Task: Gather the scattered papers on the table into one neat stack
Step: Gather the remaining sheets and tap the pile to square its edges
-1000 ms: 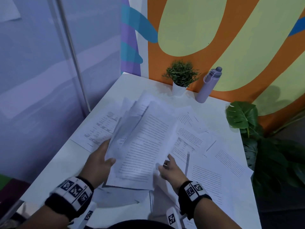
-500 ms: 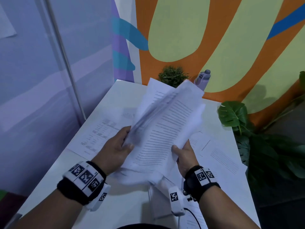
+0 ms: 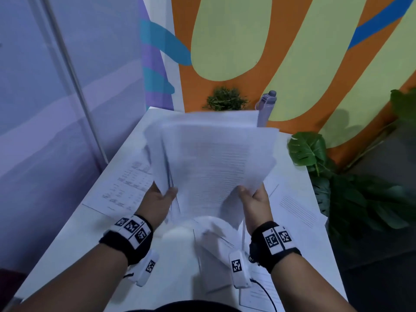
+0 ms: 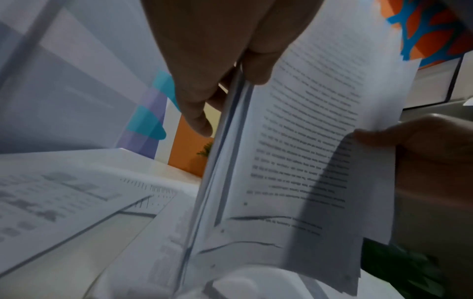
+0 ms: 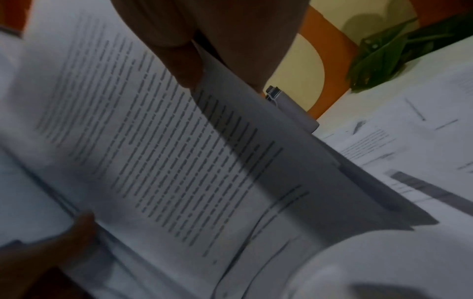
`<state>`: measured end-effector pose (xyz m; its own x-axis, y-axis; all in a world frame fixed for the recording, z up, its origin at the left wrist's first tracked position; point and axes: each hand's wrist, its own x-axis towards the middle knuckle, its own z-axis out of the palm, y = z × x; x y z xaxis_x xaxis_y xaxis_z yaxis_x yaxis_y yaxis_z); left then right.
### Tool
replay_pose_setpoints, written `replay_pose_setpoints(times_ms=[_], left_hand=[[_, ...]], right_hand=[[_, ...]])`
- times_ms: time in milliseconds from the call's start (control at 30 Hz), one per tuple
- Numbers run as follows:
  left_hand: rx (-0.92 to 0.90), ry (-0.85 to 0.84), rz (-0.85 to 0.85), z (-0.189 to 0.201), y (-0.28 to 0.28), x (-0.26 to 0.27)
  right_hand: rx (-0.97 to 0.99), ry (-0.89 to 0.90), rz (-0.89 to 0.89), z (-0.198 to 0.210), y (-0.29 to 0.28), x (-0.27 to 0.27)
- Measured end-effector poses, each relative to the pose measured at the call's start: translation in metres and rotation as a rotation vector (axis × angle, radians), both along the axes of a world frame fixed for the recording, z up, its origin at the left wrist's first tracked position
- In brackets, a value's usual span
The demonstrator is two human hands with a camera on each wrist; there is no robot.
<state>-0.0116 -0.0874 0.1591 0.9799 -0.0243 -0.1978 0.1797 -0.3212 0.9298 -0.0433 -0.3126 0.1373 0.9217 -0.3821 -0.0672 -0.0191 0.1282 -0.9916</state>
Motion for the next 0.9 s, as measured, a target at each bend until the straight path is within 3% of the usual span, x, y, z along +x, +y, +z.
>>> replay_pose_setpoints(times_ms=[200, 367, 433, 567, 633, 733, 900], left_hand=[[-0.017, 0.03, -0.103, -0.016, -0.003, -0.002], [-0.089, -0.111, -0.082, -0.006, -0.018, -0.002], [-0.152, -0.179, -0.062, 0.001, -0.024, -0.001], [-0.234, -0.241, 0.045, 0.009, -0.033, 0.005], [-0.24, -0.228, 0.048, 0.007, -0.033, 0.007], [-0.251, -0.172, 0.086, -0.002, -0.031, 0.009], [-0.259, -0.052, 0.199, -0.02, -0.032, 0.015]], right_hand=[[0.022, 0.031, -0.018, -0.016, 0.0, -0.014], [-0.052, -0.149, -0.007, 0.012, -0.007, -0.008], [-0.234, -0.257, -0.022, 0.023, -0.007, -0.006], [-0.794, -0.427, -0.04, 0.025, -0.015, 0.004], [-0.9, -0.439, -0.025, 0.019, -0.019, 0.007], [-0.796, -0.373, 0.007, 0.016, -0.021, 0.001], [-0.066, -0.087, -0.068, 0.012, -0.014, -0.008]])
